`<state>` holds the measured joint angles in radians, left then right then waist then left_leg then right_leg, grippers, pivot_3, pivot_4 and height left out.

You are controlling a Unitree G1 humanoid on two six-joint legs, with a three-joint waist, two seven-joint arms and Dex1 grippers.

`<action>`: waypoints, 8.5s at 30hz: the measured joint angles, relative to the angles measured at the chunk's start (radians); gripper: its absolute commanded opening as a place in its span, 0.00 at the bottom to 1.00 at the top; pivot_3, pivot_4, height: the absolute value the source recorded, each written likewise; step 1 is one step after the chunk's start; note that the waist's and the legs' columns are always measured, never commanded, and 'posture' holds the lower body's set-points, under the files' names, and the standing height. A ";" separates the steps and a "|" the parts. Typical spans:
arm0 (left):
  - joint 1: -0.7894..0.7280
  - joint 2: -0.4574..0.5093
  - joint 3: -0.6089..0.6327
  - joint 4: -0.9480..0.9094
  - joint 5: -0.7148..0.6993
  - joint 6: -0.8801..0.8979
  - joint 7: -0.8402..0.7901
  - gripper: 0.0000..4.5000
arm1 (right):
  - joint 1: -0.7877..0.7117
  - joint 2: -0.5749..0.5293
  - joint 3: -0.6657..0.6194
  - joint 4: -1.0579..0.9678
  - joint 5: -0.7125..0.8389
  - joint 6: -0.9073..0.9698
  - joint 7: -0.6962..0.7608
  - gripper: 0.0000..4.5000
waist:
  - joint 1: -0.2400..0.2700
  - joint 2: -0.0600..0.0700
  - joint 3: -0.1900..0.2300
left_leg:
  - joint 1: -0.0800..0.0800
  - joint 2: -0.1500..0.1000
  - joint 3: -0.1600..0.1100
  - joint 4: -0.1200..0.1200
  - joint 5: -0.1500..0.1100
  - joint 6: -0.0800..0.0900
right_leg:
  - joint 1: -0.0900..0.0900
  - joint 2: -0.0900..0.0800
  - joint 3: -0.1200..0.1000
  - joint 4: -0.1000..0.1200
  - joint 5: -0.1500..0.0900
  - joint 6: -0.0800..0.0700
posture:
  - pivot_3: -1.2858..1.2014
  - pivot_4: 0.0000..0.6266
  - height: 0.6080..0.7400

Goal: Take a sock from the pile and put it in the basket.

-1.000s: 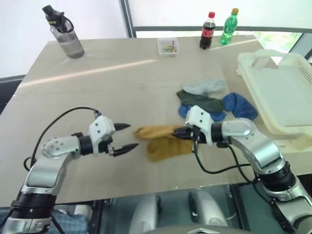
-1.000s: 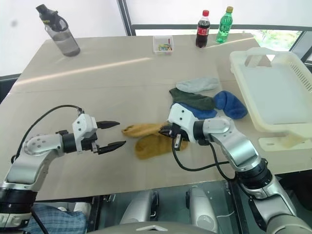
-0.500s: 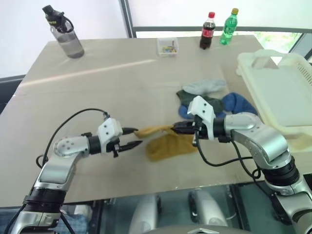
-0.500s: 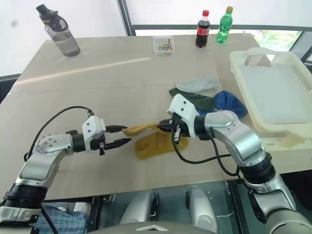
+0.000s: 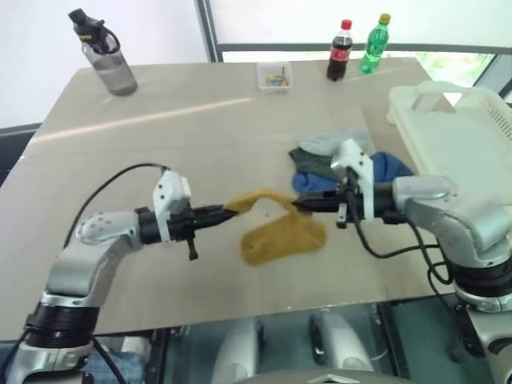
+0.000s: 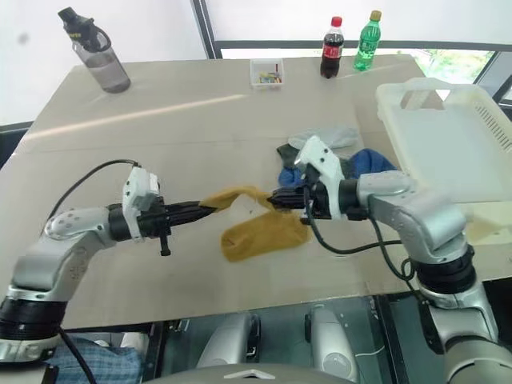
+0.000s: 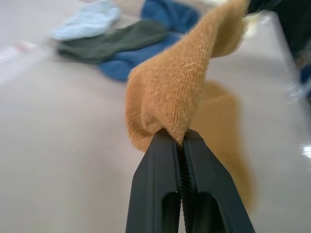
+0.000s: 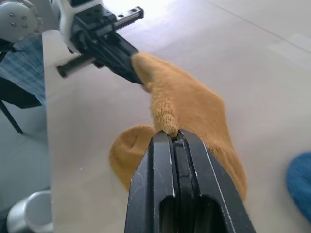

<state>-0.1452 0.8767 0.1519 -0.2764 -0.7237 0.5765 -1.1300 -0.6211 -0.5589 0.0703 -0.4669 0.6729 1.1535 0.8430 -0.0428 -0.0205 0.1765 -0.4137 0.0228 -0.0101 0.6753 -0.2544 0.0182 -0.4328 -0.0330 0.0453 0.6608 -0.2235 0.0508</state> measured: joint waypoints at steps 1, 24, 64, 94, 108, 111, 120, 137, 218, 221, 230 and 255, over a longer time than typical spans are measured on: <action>0.017 0.023 0.016 -0.030 -0.050 0.050 -0.012 0.03 | 0.001 -0.017 -0.010 -0.007 0.023 0.021 0.003 0.00 | 0.000 0.001 0.000 | 0.000 0.000 0.000 0.000 0.000 0.000 | 0.000 0.000 0.000 0.000 0.000 0.000 | 0.52 0.24 1.00; 0.138 0.037 -0.023 -0.252 -0.308 0.424 0.211 0.03 | 0.011 -0.253 0.095 0.028 0.196 0.149 0.058 0.00 | 0.006 0.000 0.000 | 0.000 -0.001 0.003 0.000 0.000 0.000 | 0.000 0.001 0.001 -0.001 0.000 0.000 | 0.52 0.24 1.00; 0.034 -0.022 -0.062 -0.087 -0.163 0.477 0.312 0.90 | -0.063 0.046 0.174 0.301 -0.167 -0.133 -0.110 0.69 | 0.006 0.000 0.000 | 0.000 -0.001 0.002 0.000 0.000 0.000 | 0.000 0.000 0.001 -0.001 0.000 0.000 | 0.52 0.24 1.00; 0.175 -0.020 0.008 -0.073 0.014 0.106 0.098 0.99 | 0.254 0.120 0.168 0.174 -0.312 -0.681 -0.033 0.79 | 0.004 0.000 0.000 | 0.001 0.000 0.003 0.000 0.000 0.000 | 0.000 0.001 0.001 -0.001 0.000 0.000 | 0.52 0.24 1.00; 0.253 -0.053 0.001 -0.071 0.074 0.001 0.085 0.99 | 0.284 0.110 0.142 0.206 -0.415 -0.685 -0.125 0.79 | 0.008 0.000 0.000 | 0.001 -0.001 0.003 0.000 0.000 0.000 | 0.001 -0.001 0.001 -0.001 0.000 0.000 | 0.52 0.24 1.00; 0.258 -0.051 0.001 -0.071 0.074 0.000 0.084 0.99 | 0.284 0.089 0.104 0.199 -0.415 -0.675 -0.135 0.79 | 0.011 0.000 0.000 | 0.001 -0.001 0.004 0.000 0.000 0.000 | 0.001 -0.001 0.001 -0.001 0.000 0.000 | 0.52 0.24 1.00; 0.253 -0.049 0.002 -0.075 0.074 0.000 0.085 0.99 | 0.322 -0.020 0.144 0.132 -0.452 -0.764 -0.032 0.79 | 0.006 0.000 0.000 | 0.002 -0.001 0.005 0.000 0.000 0.000 | 0.001 -0.001 0.002 -0.001 0.000 0.000 | 0.52 0.24 1.00; 0.246 -0.053 0.017 -0.096 0.063 0.001 0.086 0.99 | -0.119 0.054 0.355 0.690 -0.486 -1.088 0.572 0.79 | 0.005 0.000 0.000 | 0.001 0.000 0.003 0.001 0.000 0.000 | 0.001 0.000 0.001 -0.001 0.000 0.000 | 0.52 0.24 1.00; -0.147 -0.437 0.034 0.079 -0.223 0.752 0.563 0.99 | 0.342 -0.160 0.207 0.160 -0.614 -0.717 0.061 0.79 | 0.031 -0.001 -0.006 | 0.019 -0.004 0.001 -0.003 0.000 0.000 | 0.021 -0.002 0.000 -0.008 -0.003 -0.003 | 0.52 0.24 1.00; -0.152 -0.439 0.038 0.095 -0.231 0.754 0.554 0.99 | 0.341 -0.159 0.207 0.160 -0.615 -0.717 0.061 0.79 | 0.031 -0.001 -0.005 | 0.019 -0.004 0.001 -0.003 0.000 0.000 | 0.021 -0.002 0.000 -0.008 -0.003 -0.003 | 0.52 0.24 1.00; -0.161 -0.452 0.034 0.115 -0.280 0.784 0.522 0.99 | 0.338 -0.156 0.207 0.153 -0.616 -0.701 0.062 0.79 | 0.029 -0.002 -0.004 | 0.018 -0.003 0.001 -0.003 0.000 0.000 | 0.021 -0.002 0.000 -0.008 -0.003 -0.003 | 0.52 0.24 1.00; -0.336 -0.526 -0.182 0.224 -0.204 0.645 0.346 0.99 | 0.330 -0.134 0.214 0.097 -0.628 -0.642 0.040 0.79 | 0.029 -0.003 -0.004 | 0.016 -0.004 0.001 -0.005 0.000 0.000 | 0.020 -0.002 0.000 -0.011 -0.001 0.000 | 0.52 0.24 1.00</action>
<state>-0.4811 0.3502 -0.0299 -0.0522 -0.9278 1.2211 -0.7844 -0.2907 -0.6932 0.2843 -0.3702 0.0448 0.5119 0.8833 -0.0139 -0.0231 0.1730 -0.3978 0.0191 -0.0093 0.6707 -0.2545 0.0180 -0.4130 -0.0346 0.0452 0.6494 -0.2247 0.0507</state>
